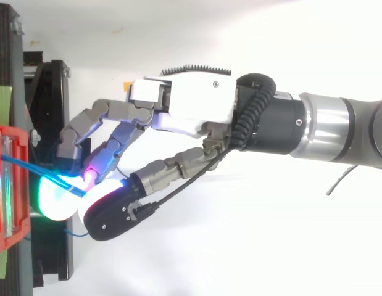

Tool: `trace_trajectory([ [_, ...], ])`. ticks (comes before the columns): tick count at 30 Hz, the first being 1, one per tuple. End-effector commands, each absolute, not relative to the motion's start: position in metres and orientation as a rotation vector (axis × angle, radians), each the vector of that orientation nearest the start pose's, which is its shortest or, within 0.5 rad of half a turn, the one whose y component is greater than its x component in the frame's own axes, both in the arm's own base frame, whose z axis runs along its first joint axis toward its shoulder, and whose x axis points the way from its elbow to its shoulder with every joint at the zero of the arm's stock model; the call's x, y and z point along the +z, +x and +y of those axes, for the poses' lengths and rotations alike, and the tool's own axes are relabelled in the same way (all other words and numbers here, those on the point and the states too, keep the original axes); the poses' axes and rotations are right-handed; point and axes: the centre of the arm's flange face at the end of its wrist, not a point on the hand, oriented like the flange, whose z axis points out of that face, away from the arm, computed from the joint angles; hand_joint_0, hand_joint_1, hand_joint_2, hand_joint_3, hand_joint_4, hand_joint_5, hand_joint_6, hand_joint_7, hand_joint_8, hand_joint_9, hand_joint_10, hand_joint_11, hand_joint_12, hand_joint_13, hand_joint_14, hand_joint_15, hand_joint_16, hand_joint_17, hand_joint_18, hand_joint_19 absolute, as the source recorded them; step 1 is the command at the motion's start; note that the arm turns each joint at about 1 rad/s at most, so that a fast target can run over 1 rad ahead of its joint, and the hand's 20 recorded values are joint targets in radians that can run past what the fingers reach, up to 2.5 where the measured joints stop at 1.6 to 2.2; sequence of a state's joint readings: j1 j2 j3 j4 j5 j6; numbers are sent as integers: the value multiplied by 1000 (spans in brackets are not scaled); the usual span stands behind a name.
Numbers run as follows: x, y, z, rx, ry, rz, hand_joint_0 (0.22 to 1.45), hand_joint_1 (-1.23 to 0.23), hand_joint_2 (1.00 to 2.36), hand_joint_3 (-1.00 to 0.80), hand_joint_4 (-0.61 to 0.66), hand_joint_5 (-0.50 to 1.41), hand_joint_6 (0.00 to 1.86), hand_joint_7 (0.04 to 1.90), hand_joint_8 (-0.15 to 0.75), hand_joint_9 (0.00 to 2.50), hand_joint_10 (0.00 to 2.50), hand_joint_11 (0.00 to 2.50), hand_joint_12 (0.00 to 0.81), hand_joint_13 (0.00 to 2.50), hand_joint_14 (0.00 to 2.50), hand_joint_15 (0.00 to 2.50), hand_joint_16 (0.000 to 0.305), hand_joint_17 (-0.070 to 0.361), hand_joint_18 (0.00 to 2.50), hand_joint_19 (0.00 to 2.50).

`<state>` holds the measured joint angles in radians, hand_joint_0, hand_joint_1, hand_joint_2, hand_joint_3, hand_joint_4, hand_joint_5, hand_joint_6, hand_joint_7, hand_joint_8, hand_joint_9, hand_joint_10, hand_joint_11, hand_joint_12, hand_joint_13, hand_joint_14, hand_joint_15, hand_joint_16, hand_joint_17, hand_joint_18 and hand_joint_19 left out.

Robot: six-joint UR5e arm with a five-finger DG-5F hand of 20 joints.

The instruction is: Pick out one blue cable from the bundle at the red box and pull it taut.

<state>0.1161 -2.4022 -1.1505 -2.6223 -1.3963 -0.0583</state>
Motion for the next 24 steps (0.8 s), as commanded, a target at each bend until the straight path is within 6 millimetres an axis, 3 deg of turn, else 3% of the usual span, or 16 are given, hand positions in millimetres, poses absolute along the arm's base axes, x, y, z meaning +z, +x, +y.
trace_trajectory([
  [1, 203, 793, -62, 1180, 1132, 1115, 623, -745, 1017, -309, -50, -101, 927, 673, 279, 1034, 21, 571, 286, 846, 16, 396, 41, 93, 782, 618],
  [8, 201, 791, -64, 1176, 1136, 1139, 576, -670, 1000, -500, 38, -97, 912, 679, 283, 1066, 21, 561, 292, 867, 16, 412, 42, 94, 802, 619],
  [14, 205, 790, -66, 1178, 1134, 1151, 567, -567, 1000, -500, 38, -92, 903, 701, 289, 1084, 22, 553, 287, 870, 15, 408, 42, 95, 809, 628],
  [24, 221, 783, -71, 1155, 1147, 1172, 592, -654, 1017, -296, 24, -78, 905, 754, 295, 1111, 21, 574, 276, 855, 15, 393, 41, 93, 798, 635],
])
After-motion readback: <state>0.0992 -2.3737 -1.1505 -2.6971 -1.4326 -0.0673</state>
